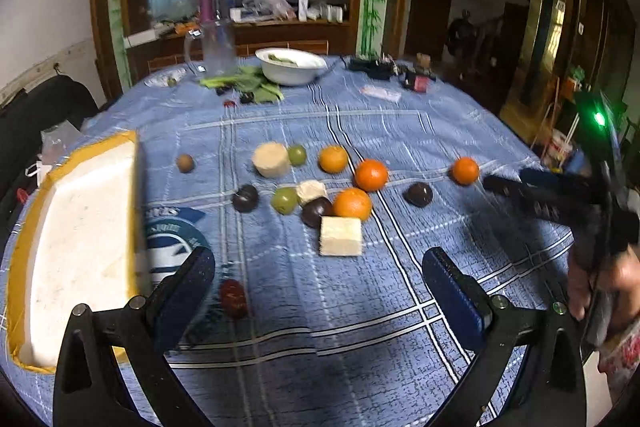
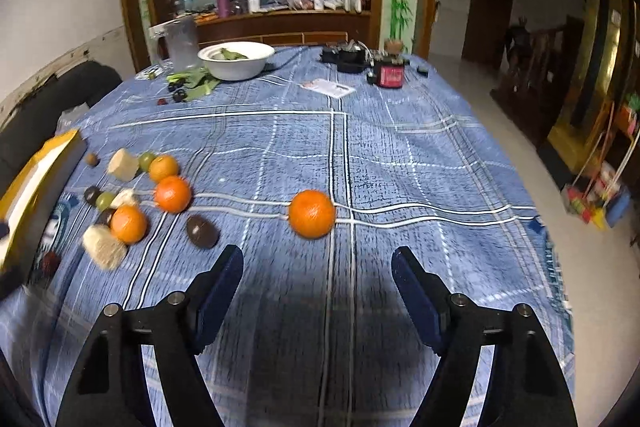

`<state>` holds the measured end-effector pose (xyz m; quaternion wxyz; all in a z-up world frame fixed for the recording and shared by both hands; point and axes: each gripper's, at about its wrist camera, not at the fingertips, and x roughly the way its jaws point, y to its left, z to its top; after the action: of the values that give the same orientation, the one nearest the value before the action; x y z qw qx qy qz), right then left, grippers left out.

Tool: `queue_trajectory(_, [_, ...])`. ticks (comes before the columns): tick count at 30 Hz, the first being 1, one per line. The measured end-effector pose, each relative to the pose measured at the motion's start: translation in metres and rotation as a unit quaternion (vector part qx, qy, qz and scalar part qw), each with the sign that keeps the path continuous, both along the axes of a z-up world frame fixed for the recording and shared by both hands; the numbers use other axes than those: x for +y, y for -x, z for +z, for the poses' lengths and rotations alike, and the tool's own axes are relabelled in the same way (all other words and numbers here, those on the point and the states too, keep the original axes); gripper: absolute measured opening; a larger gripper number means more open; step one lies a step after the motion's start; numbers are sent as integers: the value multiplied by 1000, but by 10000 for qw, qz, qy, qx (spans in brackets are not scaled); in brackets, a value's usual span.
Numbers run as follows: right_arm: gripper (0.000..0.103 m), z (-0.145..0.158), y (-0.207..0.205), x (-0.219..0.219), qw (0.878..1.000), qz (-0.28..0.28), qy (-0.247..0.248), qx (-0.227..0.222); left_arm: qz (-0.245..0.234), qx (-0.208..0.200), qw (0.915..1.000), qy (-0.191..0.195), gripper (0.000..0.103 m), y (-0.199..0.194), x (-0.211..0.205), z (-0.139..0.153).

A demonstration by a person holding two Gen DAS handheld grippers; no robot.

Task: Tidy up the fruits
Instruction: 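Grasp the pale yellow cube with the left tool while the right tool grasps an orange, then lower the cube into the yellow-rimmed tray with the left tool while the right tool drops the orange there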

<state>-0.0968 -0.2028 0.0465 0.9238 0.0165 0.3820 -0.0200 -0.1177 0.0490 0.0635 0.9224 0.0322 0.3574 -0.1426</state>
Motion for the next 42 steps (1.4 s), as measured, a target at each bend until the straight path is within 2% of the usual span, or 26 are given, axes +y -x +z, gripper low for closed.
queue_trajectory(5, [76, -11, -30, -14, 9989, -139, -380, 239, 24, 398, 9989, 259, 102, -26, -3, -13])
queue_trajectory(6, [75, -13, -35, -15, 9986, -136, -425, 276, 26, 458, 9986, 281, 99, -31, -5, -15])
queue_trajectory(9, [72, -16, -46, -17, 9981, -101, -472, 373, -61, 619, 9979, 190, 88, -43, -16, -23])
queue_trajectory(12, [69, -20, -57, -16, 9979, -52, -429, 490, -138, 719, 9973, 21, 86, -55, -29, -33])
queue_trajectory(15, [62, -25, -65, -13, 9976, -15, -341, 597, -145, 818, 9962, -249, 85, -63, -38, -44])
queue_trajectory(16, [55, -26, -67, -13, 9974, -4, -336, 630, -187, 930, 9951, -280, 80, -65, -40, -47])
queue_trajectory(17, [51, -28, -68, -12, 9972, 13, -335, 668, -203, 974, 9947, -270, 64, -66, -40, -48])
queue_trajectory(18, [45, -30, -69, -11, 9969, 30, -323, 721, -181, 1050, 9939, -298, 42, -67, -39, -50])
queue_trajectory(19, [37, -30, -68, -10, 9973, 23, -248, 684, -119, 1077, 9934, -366, 37, -68, -38, -52])
queue_trajectory(20, [37, -30, -68, -9, 9972, 84, -276, 683, -85, 1032, 9938, -398, 32, -67, -36, -50])
queue_trajectory(26, [37, -20, -57, -4, 9977, 90, -363, 569, 24, 1109, 9936, 189, 32, -59, -11, -40])
queue_trajectory(33, [37, 18, -29, 38, 9985, 520, -137, 141, 480, 733, 9931, 779, 32, -36, 43, -6])
queue_trajectory(38, [37, 39, -11, 95, 9933, 1148, -106, -48, 1242, 261, 9898, 640, 33, -14, 101, 17])
queue_trajectory(42, [38, 48, 1, 156, 9835, 1796, -215, -70, 1923, 125, 9802, 466, 33, -2, 151, 18])
